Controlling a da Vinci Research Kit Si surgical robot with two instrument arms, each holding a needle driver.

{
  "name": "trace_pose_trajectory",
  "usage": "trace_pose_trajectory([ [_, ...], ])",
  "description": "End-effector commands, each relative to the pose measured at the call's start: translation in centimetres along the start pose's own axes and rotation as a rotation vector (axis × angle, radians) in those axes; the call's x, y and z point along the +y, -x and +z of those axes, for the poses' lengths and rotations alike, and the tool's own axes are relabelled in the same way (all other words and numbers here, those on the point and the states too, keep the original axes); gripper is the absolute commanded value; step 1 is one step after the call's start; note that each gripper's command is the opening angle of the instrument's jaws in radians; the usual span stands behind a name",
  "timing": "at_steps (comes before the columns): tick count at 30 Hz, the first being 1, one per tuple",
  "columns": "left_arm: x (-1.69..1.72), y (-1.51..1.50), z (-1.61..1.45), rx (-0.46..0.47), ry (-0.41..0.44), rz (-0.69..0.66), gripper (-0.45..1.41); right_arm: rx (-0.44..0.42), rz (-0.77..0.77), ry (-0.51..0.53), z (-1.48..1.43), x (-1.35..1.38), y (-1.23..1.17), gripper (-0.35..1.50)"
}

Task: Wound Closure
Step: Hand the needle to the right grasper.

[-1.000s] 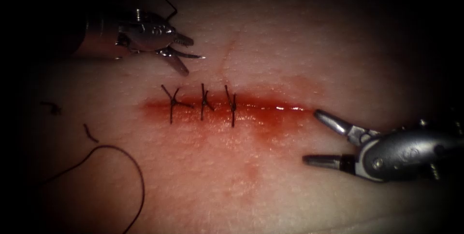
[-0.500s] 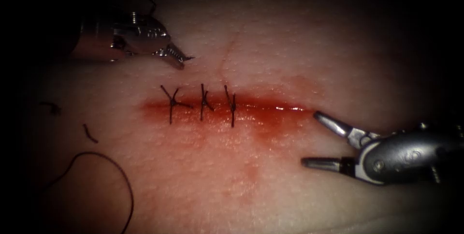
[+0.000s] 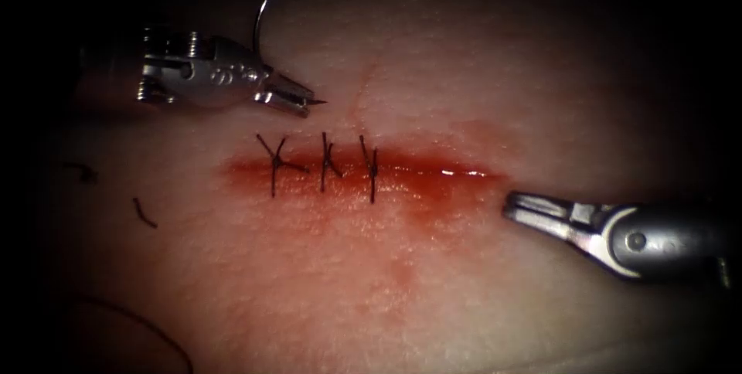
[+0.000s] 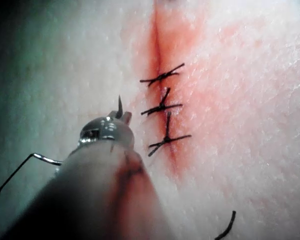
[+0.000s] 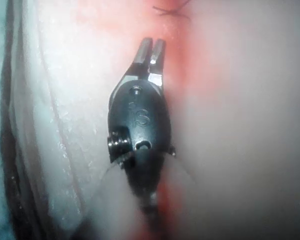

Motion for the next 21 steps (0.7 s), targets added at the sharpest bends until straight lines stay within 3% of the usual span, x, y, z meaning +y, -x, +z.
trace_pose_trajectory([
  [1,-0.04,-0.03,0.05,0.029,-0.012,0.017,-0.45,0.007,0.042,-0.023,0.08,-0.03,0.07,0.36],
  [4,-0.01,-0.26,-0.09,0.158,-0.067,0.09,-0.45,0.035,0.155,-0.121,0.13,0.06,0.07,0.32],
  [10,0.1,-0.47,-0.17,0.327,-0.087,0.17,-0.45,0.055,0.273,-0.203,0.23,0.18,0.08,0.46],
  [14,0.19,-0.57,-0.22,0.446,-0.11,0.284,-0.45,0.067,0.574,-0.212,0.33,0.26,0.04,0.26],
  [15,0.23,-0.6,-0.23,0.478,-0.113,0.323,-0.45,0.082,0.616,-0.202,0.37,0.29,0.01,0.15],
  [17,0.28,-0.65,-0.22,0.541,-0.11,0.35,-0.45,0.08,0.639,-0.199,0.4,0.3,-0.04,0.15],
  [18,0.31,-0.66,-0.21,0.562,-0.109,0.36,-0.45,0.075,0.665,-0.198,0.43,0.3,-0.07,0.26],
  [19,0.37,-0.7,-0.18,0.596,-0.102,0.392,-0.45,0.068,0.705,-0.195,0.47,0.3,-0.11,0.59],
  [21,0.41,-0.73,-0.15,0.618,-0.095,0.411,-0.45,0.057,0.769,-0.188,0.52,0.3,-0.16,0.79],
])
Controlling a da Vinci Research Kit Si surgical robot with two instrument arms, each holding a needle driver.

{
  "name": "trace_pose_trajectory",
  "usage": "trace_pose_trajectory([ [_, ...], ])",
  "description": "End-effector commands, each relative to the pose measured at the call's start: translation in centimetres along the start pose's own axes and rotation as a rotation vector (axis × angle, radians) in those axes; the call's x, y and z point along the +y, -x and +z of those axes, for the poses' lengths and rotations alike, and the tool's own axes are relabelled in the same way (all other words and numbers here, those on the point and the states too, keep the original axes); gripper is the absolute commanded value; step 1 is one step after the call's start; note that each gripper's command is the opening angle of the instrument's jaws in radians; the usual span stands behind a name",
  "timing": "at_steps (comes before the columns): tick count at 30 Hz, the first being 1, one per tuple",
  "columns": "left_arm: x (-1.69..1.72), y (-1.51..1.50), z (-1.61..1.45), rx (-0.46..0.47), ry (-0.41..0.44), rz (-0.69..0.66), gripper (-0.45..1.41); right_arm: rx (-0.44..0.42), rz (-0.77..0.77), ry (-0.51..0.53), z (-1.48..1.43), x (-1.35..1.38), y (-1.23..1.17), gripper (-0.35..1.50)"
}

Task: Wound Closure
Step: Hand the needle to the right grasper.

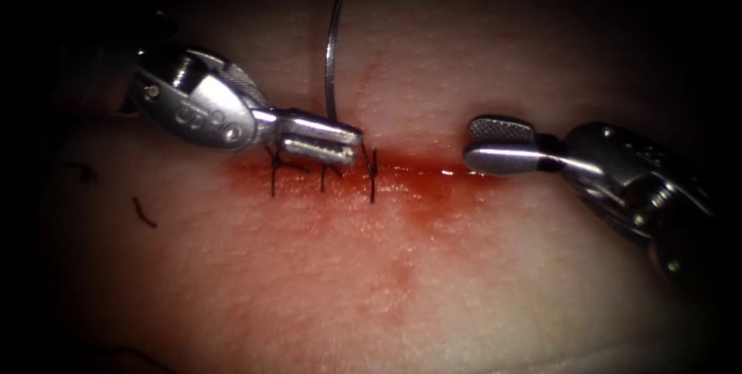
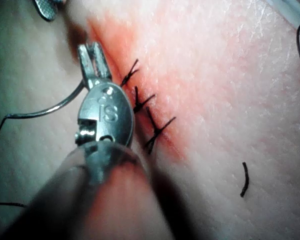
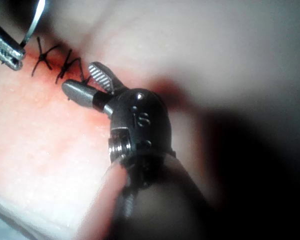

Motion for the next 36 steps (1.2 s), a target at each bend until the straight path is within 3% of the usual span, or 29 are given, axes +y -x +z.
trace_pose_trajectory([
  [1,0.01,0.06,0.07,0.014,0.005,0.024,-0.45,0.002,0.027,0.0,0.15,-0.03,-0.01,0.88],
  [3,0.05,0.04,0.13,0.046,0.012,0.057,-0.45,-0.001,0.087,-0.006,0.25,-0.07,-0.05,1.15],
  [14,0.13,-0.06,0.21,0.114,-0.024,0.161,-0.45,0.009,0.237,-0.047,0.51,-0.17,-0.06,1.13],
  [21,0.16,-0.13,0.26,0.125,-0.026,0.205,-0.45,0.011,0.294,-0.044,0.62,-0.2,-0.06,1.21],
  [25,0.15,-0.16,0.28,0.128,-0.026,0.212,-0.45,0.01,0.302,-0.052,0.69,-0.23,-0.06,1.21],
  [31,0.14,-0.23,0.3,0.133,-0.032,0.227,-0.45,-0.003,0.308,-0.105,0.82,-0.32,-0.02,0.93],
  [36,0.13,-0.24,0.32,0.136,-0.032,0.228,-0.45,-0.009,0.312,-0.134,0.92,-0.39,0.01,0.93],
])
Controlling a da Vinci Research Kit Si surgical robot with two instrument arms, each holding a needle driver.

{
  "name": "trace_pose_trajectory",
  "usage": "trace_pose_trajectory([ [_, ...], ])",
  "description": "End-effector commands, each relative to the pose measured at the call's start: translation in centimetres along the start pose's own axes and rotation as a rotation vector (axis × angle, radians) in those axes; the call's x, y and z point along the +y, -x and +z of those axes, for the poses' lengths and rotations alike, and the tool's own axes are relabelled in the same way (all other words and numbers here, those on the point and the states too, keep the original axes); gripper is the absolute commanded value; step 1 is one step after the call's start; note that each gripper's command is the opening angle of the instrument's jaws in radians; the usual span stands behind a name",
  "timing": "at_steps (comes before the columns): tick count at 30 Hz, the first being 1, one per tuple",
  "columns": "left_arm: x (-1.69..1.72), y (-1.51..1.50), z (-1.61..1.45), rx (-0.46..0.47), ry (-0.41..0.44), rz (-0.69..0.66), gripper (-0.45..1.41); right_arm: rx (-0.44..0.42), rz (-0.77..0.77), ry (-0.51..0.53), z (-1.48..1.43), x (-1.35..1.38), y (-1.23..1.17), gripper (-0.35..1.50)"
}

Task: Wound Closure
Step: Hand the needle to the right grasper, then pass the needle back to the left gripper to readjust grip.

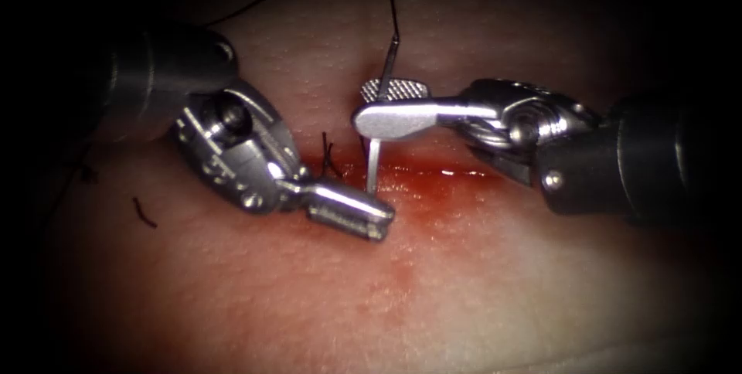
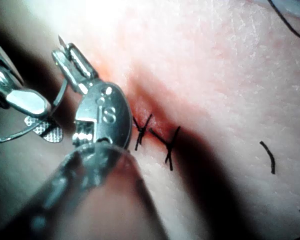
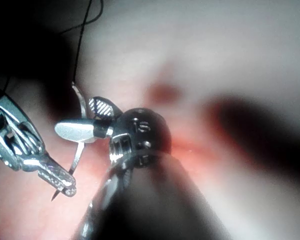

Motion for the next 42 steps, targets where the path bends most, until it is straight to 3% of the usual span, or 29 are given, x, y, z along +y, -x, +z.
trace_pose_trajectory([
  [1,0.0,0.07,0.04,0.002,-0.003,0.003,-0.45,-0.005,-0.001,-0.014,0.11,0.02,0.05,0.93],
  [9,-0.01,0.01,0.06,0.007,-0.011,0.005,-0.45,0.026,-0.001,-0.01,0.13,0.01,0.06,0.84],
  [11,-0.01,0.0,0.06,0.009,-0.013,0.006,-0.45,0.037,0.0,-0.007,0.12,0.02,0.06,0.58],
  [12,-0.01,-0.01,0.06,0.009,-0.013,0.006,-0.45,0.041,0.0,0.0,0.11,0.02,0.06,0.22],
  [13,-0.01,-0.01,0.06,0.009,-0.013,0.007,-0.45,0.046,0.0,0.009,0.1,0.02,0.05,0.05],
  [17,-0.01,-0.03,0.06,0.012,-0.015,0.007,-0.45,0.045,0.0,0.008,0.05,0.03,0.04,0.0],
  [20,-0.02,-0.03,0.06,0.012,-0.018,0.008,-0.45,0.051,0.0,0.017,0.0,0.04,0.03,-0.35],
  [24,-0.02,-0.03,0.07,0.013,-0.018,0.008,-0.45,0.068,0.0,0.048,-0.03,0.05,0.02,-0.35],
  [25,-0.02,-0.02,0.08,0.012,-0.019,-0.021,0.24,0.075,0.013,0.06,-0.02,0.05,0.01,-0.35],
  [26,-0.02,-0.02,0.09,0.011,-0.019,-0.063,0.57,0.075,0.019,0.061,-0.02,0.05,0.0,-0.35],
  [28,-0.01,-0.02,0.12,0.009,-0.02,-0.108,0.81,0.075,0.019,0.062,-0.02,0.06,-0.01,-0.35],
  [31,0.04,-0.02,0.19,-0.009,-0.021,-0.144,0.94,0.078,0.026,0.062,-0.01,0.07,-0.03,-0.35],
  [32,0.08,-0.01,0.27,-0.034,-0.024,-0.144,1.09,0.078,-0.039,0.062,-0.02,0.07,-0.03,-0.35],
  [36,0.08,-0.02,0.28,-0.058,-0.031,-0.149,1.2,0.074,-0.105,0.058,-0.08,0.09,-0.05,-0.35],
  [37,0.08,-0.02,0.27,-0.069,-0.033,-0.155,1.2,0.069,-0.146,0.057,-0.12,0.1,-0.07,-0.35],
  [38,0.07,-0.04,0.21,-0.098,-0.04,-0.194,1.18,0.055,-0.282,0.075,-0.23,0.14,-0.13,-0.35],
  [42,0.09,-0.06,0.15,-0.108,-0.035,-0.261,0.94,0.038,-0.392,0.126,-0.37,0.18,-0.22,-0.35],
])
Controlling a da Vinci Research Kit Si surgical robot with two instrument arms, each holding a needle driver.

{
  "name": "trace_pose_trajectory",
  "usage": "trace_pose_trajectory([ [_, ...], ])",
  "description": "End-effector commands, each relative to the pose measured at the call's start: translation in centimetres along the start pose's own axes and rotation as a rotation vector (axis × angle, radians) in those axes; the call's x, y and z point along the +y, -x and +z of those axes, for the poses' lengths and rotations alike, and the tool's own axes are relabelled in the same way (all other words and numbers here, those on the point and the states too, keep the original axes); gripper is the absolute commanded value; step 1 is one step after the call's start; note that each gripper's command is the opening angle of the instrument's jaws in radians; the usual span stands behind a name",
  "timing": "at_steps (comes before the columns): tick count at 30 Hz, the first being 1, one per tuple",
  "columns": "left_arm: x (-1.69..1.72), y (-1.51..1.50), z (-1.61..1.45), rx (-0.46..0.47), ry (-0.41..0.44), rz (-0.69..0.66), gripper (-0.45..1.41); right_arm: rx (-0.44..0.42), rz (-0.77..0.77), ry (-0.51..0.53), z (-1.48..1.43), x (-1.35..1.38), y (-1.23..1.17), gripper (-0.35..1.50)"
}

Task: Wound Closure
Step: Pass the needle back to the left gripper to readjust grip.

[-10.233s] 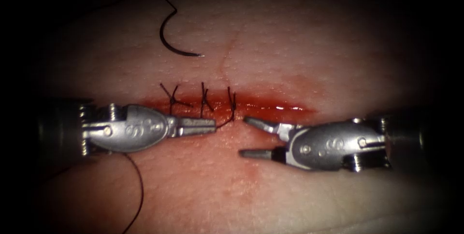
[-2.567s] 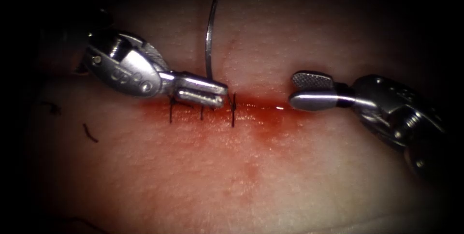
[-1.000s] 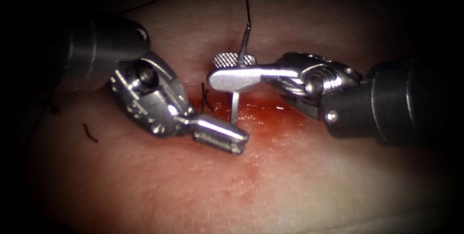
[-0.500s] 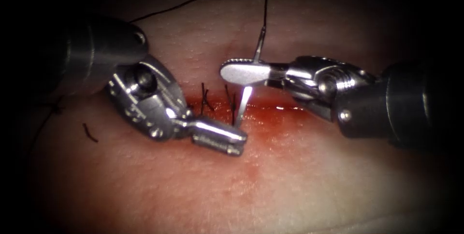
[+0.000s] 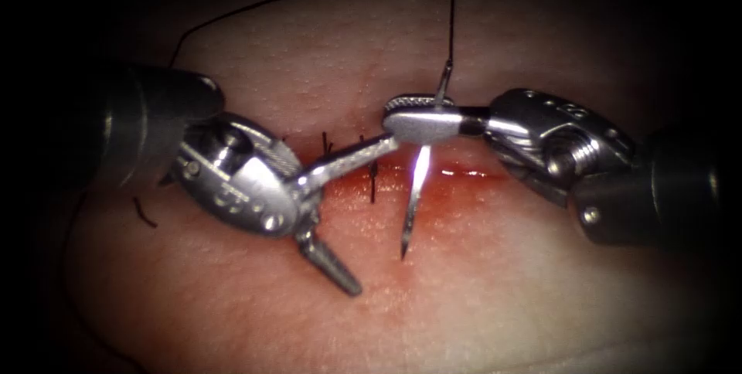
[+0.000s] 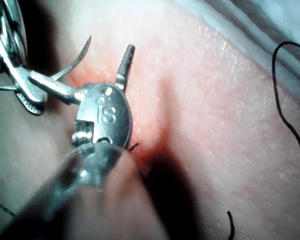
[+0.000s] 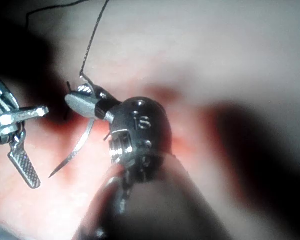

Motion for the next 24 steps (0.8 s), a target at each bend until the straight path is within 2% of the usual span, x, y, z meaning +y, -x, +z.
trace_pose_trajectory([
  [1,0.0,0.05,0.03,-0.007,0.016,-0.019,0.91,-0.004,-0.052,0.019,-0.05,0.09,0.02,-0.35],
  [4,0.01,0.04,0.02,-0.028,0.013,-0.096,0.91,-0.007,-0.095,0.018,-0.13,0.13,0.0,-0.35],
  [5,0.0,0.06,0.02,-0.075,-0.013,-0.245,0.93,0.004,-0.106,0.019,-0.17,0.15,-0.01,-0.35],
  [6,0.0,0.06,0.02,-0.075,-0.013,-0.245,0.93,0.004,-0.106,0.019,-0.17,0.15,-0.01,-0.35],
  [7,0.0,0.07,0.03,-0.104,-0.032,-0.307,0.93,0.012,-0.112,0.022,-0.18,0.16,-0.02,-0.35],
  [8,-0.01,0.11,0.07,-0.159,-0.071,-0.441,0.96,0.018,-0.13,0.022,-0.2,0.17,-0.02,-0.35],
  [10,0.0,0.14,0.11,-0.179,-0.089,-0.482,0.98,0.025,-0.146,0.022,-0.2,0.17,-0.02,-0.35],
  [12,0.01,0.18,0.16,-0.201,-0.116,-0.582,0.98,0.032,-0.175,0.021,-0.19,0.16,-0.02,-0.35],
  [13,0.0,0.21,0.2,-0.228,-0.148,-0.675,0.86,0.039,-0.21,0.021,-0.19,0.16,-0.01,-0.35],
  [19,0.02,0.22,0.25,-0.249,-0.285,-1.111,0.99,0.066,-0.307,0.025,-0.14,0.12,0.0,-0.35],
  [20,0.02,0.22,0.25,-0.249,-0.285,-1.111,0.99,0.066,-0.307,0.025,-0.14,0.12,0.0,-0.35],
  [21,0.01,0.22,0.26,-0.227,-0.289,-1.221,1.08,0.07,-0.324,0.023,-0.13,0.1,0.01,-0.35],
  [22,0.0,0.23,0.26,-0.222,-0.297,-1.27,1.13,0.074,-0.341,0.017,-0.13,0.08,0.01,-0.35],
  [24,-0.02,0.24,0.25,-0.219,-0.304,-1.307,1.13,0.09,-0.363,0.012,-0.14,0.06,0.02,-0.35],
])
